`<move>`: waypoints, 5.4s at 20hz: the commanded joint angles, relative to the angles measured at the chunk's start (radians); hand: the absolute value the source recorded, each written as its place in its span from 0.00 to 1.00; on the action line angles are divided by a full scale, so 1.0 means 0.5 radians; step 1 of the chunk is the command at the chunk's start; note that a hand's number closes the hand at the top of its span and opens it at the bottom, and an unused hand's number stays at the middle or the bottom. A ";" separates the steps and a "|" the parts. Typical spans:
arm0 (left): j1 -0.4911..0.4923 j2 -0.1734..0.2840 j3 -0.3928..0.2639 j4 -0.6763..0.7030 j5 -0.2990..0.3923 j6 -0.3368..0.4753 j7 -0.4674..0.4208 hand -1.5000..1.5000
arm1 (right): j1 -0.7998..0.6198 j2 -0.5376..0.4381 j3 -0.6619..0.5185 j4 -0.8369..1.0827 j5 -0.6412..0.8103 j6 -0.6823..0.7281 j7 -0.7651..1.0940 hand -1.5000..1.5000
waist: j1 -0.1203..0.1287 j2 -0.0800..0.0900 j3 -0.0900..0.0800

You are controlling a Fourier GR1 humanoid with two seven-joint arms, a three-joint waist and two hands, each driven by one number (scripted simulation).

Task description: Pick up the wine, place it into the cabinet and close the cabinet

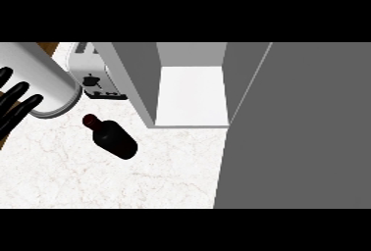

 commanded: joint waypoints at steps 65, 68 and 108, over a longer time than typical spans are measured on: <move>-0.570 -0.449 -0.119 2.973 -1.837 -0.727 -1.957 0.00 | -0.537 -0.173 -0.176 -0.252 -0.166 -0.188 0.611 0.00 | -0.029 0.003 -0.002; -0.712 -0.416 -0.124 3.214 -1.927 -0.726 -2.152 0.00 | -0.573 -0.152 -0.131 -0.079 -0.112 -0.156 0.458 0.00 | -0.038 0.014 -0.005; -0.273 -0.965 -0.441 2.155 -1.962 0.537 -2.468 1.00 | -0.463 -0.181 -0.088 -0.199 -0.077 -0.242 0.552 0.00 | 0.020 -0.015 0.001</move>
